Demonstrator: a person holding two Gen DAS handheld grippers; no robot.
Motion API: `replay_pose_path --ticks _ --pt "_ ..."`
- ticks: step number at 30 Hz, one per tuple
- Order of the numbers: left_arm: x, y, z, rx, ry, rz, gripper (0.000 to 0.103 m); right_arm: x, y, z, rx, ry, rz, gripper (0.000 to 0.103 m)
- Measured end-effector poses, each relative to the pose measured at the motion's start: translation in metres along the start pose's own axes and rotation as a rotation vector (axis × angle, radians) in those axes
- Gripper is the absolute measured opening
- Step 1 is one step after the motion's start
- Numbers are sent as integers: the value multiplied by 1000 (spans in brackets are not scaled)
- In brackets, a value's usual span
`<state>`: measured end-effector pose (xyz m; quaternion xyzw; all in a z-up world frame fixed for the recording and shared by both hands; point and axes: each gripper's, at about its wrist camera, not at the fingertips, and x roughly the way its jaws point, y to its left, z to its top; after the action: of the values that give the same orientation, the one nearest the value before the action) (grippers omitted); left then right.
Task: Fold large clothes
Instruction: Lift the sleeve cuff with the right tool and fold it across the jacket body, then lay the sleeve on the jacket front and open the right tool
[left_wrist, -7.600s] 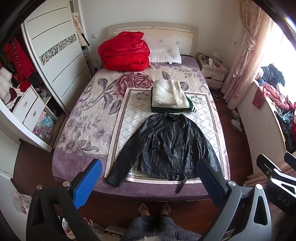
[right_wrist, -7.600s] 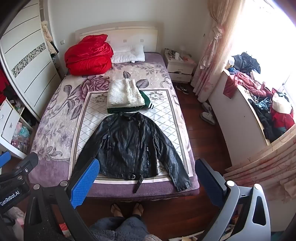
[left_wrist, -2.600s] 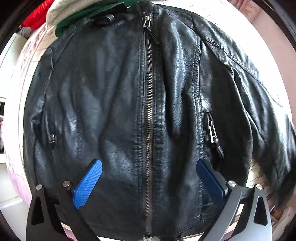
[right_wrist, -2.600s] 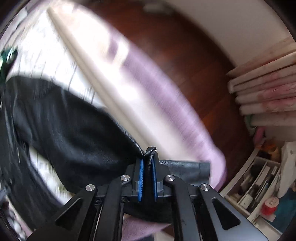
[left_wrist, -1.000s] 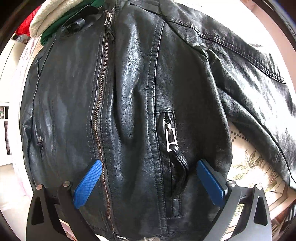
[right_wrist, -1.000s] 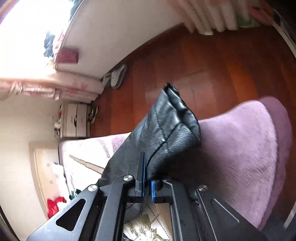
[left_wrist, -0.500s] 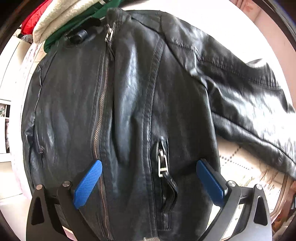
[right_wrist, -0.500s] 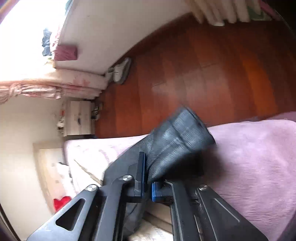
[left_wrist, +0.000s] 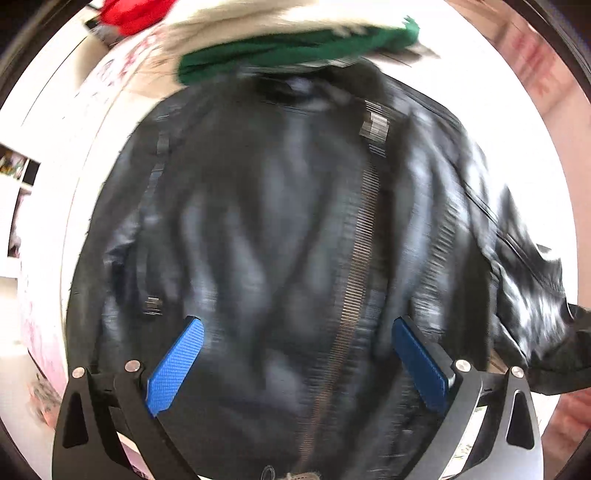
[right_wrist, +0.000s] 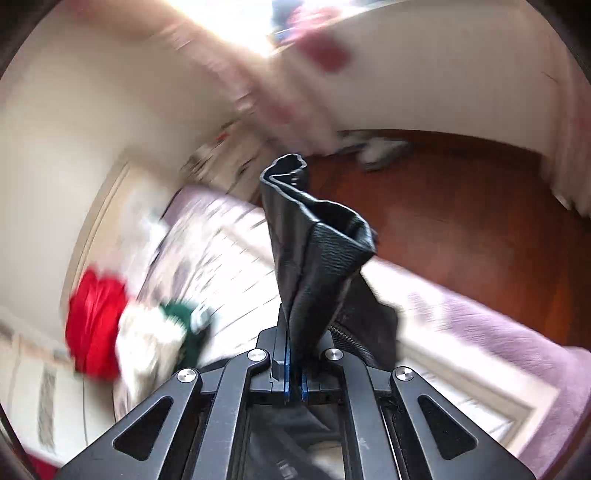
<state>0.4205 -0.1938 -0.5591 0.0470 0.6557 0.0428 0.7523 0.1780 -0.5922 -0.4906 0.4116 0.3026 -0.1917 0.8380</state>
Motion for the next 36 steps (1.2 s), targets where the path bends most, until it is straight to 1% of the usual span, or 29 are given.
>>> replay_pose_path --ticks 1,3,5,6,7,9,10,13,14,15,16,17,18,19,20,21,22,23,24,25,26,27,30,31,32,33,34,35,36 --pt "3 20 -1 -18 -4 6 103 10 30 -10 -63 27 18 4" --pt "6 61 10 -67 -9 21 103 29 83 -34 -161 90 57 4" --pt "11 103 15 -122 -11 41 103 51 134 -68 -274 160 87 4" --pt "13 124 16 -153 -10 54 103 65 161 -90 -347 209 97 4" --pt "14 140 7 -181 -8 68 103 83 190 -117 -429 256 107 4" --pt "24 177 2 -231 1 97 103 111 226 -167 -565 345 121 4" --pt "32 196 0 -255 11 108 103 125 244 -198 -642 386 129 4" --pt "52 245 0 -314 36 123 103 158 278 -289 -860 508 136 4" --pt "55 256 -3 -325 42 120 103 169 283 -319 -934 562 131 4" --pt "61 268 -4 -335 48 120 103 178 284 -344 -980 618 124 4" --pt "65 279 -4 -342 51 118 103 188 284 -365 -999 693 109 4" --pt "63 285 -7 -347 52 113 103 200 279 -375 -995 756 88 5" --pt "65 293 -7 -348 52 107 103 207 272 -383 -955 824 77 12" --pt "63 299 -9 -346 50 101 103 207 261 -383 -903 851 80 14" --pt "60 303 -9 -343 48 91 103 202 252 -376 -813 875 105 22" --pt "54 304 -11 -339 43 80 103 198 246 -365 -733 887 124 38" --pt "50 301 -10 -333 38 69 103 189 235 -349 -632 895 145 49" --pt "46 298 -8 -325 34 57 103 175 221 -331 -527 884 172 67" --pt "45 291 -5 -314 30 46 103 164 210 -314 -452 856 181 69" --pt "41 288 -3 -300 23 33 103 151 193 -295 -379 817 164 69" --pt "39 283 1 -288 20 21 103 134 166 -273 -288 762 109 69" --pt "35 277 3 -275 17 6 103 124 147 -256 -225 717 54 69" --pt "35 251 11 -226 13 -30 103 103 84 -219 -80 595 -78 69" --pt "41 242 15 -202 16 -36 103 103 64 -211 -46 576 -92 64" --pt "48 233 18 -182 18 -32 103 107 53 -206 -35 570 -111 48" --pt "54 225 21 -165 23 -24 103 116 46 -207 -42 565 -121 36" --pt "60 211 26 -144 31 -18 103 123 45 -208 -66 561 -131 33" --pt "67 204 29 -129 35 -9 103 132 39 -205 -109 541 -154 32" --pt "76 196 31 -113 36 10 103 138 33 -199 -139 536 -170 28"
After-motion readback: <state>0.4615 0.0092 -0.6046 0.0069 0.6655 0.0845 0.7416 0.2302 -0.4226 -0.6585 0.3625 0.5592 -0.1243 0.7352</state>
